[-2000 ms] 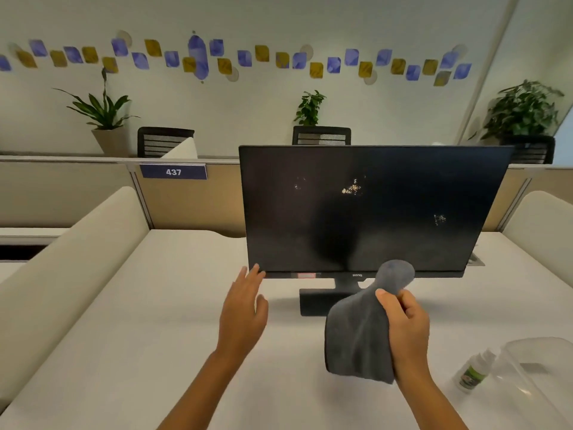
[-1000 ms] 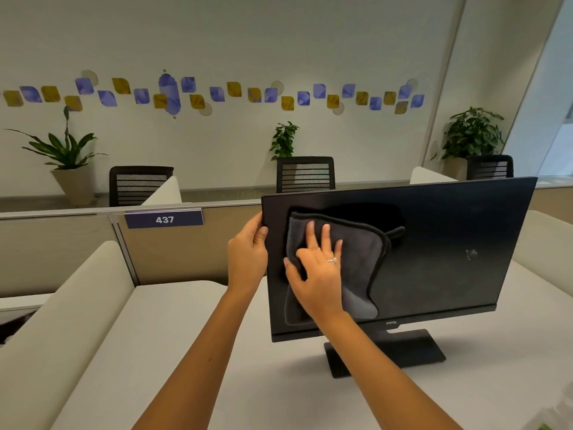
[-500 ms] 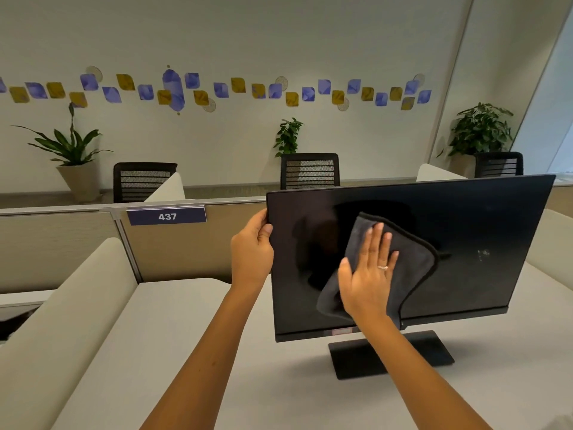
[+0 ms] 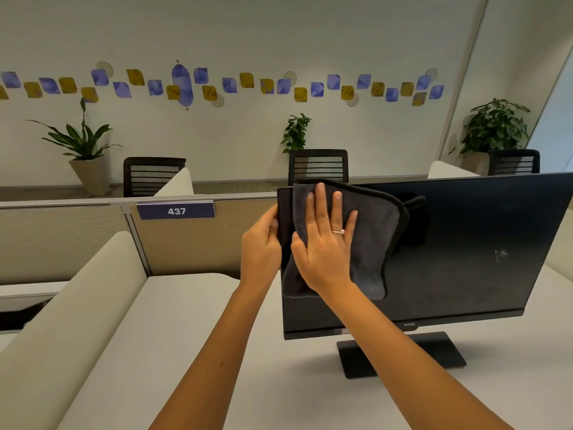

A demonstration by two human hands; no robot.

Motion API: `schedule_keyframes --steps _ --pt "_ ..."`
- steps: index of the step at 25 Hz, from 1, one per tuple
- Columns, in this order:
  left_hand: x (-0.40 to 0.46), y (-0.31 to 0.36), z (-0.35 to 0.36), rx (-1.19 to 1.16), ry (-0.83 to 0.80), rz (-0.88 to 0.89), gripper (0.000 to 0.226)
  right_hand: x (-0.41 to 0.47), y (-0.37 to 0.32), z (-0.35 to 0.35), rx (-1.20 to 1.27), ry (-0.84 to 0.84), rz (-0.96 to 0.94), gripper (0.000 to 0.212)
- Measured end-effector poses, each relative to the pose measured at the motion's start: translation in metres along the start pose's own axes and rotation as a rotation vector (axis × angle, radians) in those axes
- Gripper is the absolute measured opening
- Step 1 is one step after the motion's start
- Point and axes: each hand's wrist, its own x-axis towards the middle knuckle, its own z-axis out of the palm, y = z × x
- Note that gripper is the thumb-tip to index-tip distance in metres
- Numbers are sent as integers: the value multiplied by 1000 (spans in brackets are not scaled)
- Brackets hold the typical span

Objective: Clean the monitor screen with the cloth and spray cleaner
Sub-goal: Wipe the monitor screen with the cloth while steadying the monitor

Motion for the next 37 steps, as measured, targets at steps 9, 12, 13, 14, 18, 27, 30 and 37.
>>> schedule_keyframes --steps 9,12,13,14,18,27,30,37 --pt "2 2 -12 -228 -125 -142 35 -7 -10 12 -69 7 -164 65" --pt "4 5 -16 -275 -171 -169 38 -32 -5 21 -104 -41 -196 73" --pt "4 5 -17 -287 -189 -168 39 -44 -3 23 -115 -63 -200 74" --pt "4 4 -17 -296 -202 -165 38 -56 0 26 -130 -88 -207 75" --pt "4 -1 -14 -347 -199 -219 32 -94 8 31 -171 -174 -213 75" --pt "-2 5 -13 -435 -188 -224 43 -29 -14 11 -53 -92 -107 74" --pt "-1 7 -10 -457 -144 -240 41 0 -17 4 -31 -49 -117 70" --pt "1 9 1 -273 -60 -203 28 4 14 -5 -89 -49 -146 72"
